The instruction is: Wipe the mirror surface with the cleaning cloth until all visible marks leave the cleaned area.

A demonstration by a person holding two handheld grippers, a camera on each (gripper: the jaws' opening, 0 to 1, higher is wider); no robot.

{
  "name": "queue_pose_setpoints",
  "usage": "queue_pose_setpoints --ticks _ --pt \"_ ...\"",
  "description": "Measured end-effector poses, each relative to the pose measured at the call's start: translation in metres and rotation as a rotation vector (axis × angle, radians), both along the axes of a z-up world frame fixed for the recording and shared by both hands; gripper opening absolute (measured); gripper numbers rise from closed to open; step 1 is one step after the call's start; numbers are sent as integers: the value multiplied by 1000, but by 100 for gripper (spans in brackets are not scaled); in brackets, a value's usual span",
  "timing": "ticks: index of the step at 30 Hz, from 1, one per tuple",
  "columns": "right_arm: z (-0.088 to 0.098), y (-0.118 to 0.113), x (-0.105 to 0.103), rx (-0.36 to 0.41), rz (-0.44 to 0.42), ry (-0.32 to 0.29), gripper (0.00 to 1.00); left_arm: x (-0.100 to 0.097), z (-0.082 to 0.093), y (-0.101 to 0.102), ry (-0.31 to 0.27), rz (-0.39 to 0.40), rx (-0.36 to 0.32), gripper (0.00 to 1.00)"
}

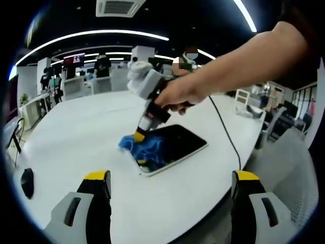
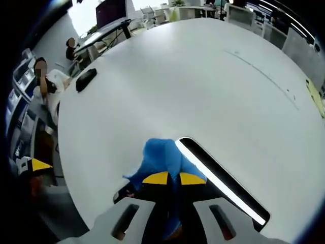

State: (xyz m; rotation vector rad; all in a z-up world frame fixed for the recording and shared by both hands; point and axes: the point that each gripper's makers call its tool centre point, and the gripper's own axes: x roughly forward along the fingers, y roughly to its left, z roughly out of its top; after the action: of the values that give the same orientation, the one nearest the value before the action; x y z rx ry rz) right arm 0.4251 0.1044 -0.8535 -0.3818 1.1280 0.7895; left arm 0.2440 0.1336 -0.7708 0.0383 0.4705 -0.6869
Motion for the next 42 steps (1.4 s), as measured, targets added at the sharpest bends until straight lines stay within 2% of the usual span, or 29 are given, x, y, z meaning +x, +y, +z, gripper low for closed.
queue_pose_setpoints --ticks 12,17,31,38,41,42 --pt "0 2 21 -8 7 -19 1 1 0 2 0 9 -4 99" --pt "0 2 27 -7 -19 -23 1 1 -1 1 2 5 -3 99" --pt "1 3 32 -15 -4 -36 1 2 0 2 -2 13 -4 99" --pt "0 -6 34 -20 -16 -37 1 2 0 2 0 11 2 99" --pt "1 -12 33 -27 -18 -40 1 1 -1 3 0 8 13 92" --pt "1 -14 33 -29 -19 -41 1 1 -1 3 -2 10 13 93"
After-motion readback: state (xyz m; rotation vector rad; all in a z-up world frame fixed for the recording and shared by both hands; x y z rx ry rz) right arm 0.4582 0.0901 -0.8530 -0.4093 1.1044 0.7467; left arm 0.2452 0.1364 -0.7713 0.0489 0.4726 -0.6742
